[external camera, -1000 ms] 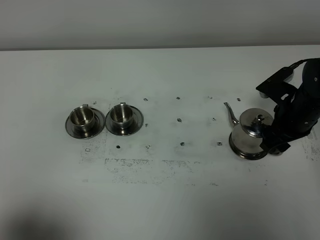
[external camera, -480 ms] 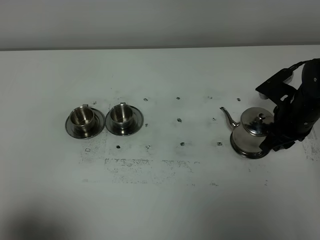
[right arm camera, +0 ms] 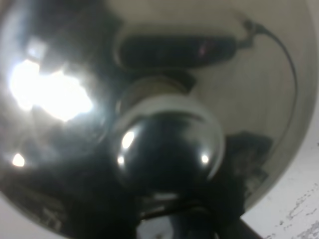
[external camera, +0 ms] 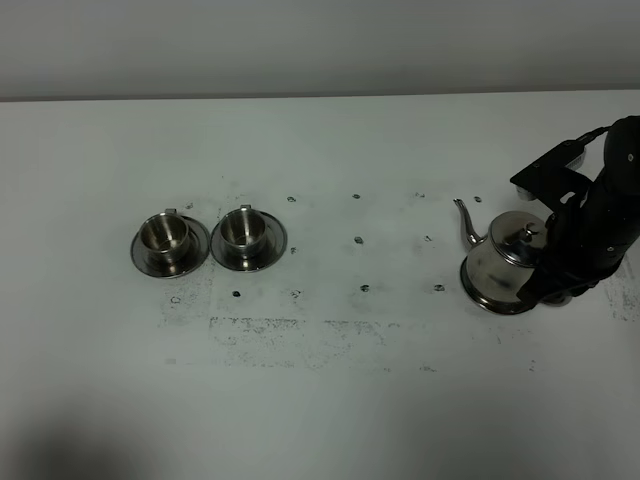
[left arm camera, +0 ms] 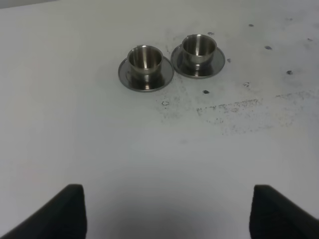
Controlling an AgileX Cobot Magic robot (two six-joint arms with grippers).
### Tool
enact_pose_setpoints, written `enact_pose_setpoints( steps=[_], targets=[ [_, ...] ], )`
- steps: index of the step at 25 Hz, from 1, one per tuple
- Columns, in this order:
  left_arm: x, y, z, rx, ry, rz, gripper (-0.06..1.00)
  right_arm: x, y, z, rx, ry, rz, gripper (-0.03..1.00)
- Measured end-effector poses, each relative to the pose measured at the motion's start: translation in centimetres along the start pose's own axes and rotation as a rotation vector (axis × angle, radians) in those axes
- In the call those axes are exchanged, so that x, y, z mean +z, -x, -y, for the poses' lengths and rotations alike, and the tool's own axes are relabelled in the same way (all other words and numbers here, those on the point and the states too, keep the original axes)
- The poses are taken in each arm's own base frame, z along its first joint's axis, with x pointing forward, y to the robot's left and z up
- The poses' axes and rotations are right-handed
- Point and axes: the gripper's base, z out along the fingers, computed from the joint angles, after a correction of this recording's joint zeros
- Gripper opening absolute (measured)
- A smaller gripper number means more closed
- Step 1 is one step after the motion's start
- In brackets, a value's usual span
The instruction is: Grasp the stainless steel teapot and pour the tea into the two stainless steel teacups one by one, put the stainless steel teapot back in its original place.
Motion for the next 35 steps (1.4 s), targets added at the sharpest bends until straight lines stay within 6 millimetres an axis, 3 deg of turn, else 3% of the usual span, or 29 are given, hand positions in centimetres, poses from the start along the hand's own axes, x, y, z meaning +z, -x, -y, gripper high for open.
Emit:
enact_pose_setpoints(
  steps=[22,29,35],
  targets=[
    [0.0,0.0,0.0,0.001,0.0,0.0,0.65,-2.1,0.4,0.3,-0.031,-0.032,0.034,0.17],
    [0.0,0.0,0.0,0.002,0.0,0.0,0.65,-4.8,3.7,0.7,-0.195,-0.081,0.116,0.17],
    [0.0,0.0,0.0,0.003,0.0,0.0,0.65,-4.6,7.9,0.7,-0.324,-0.036,0.045,0.17]
  ],
)
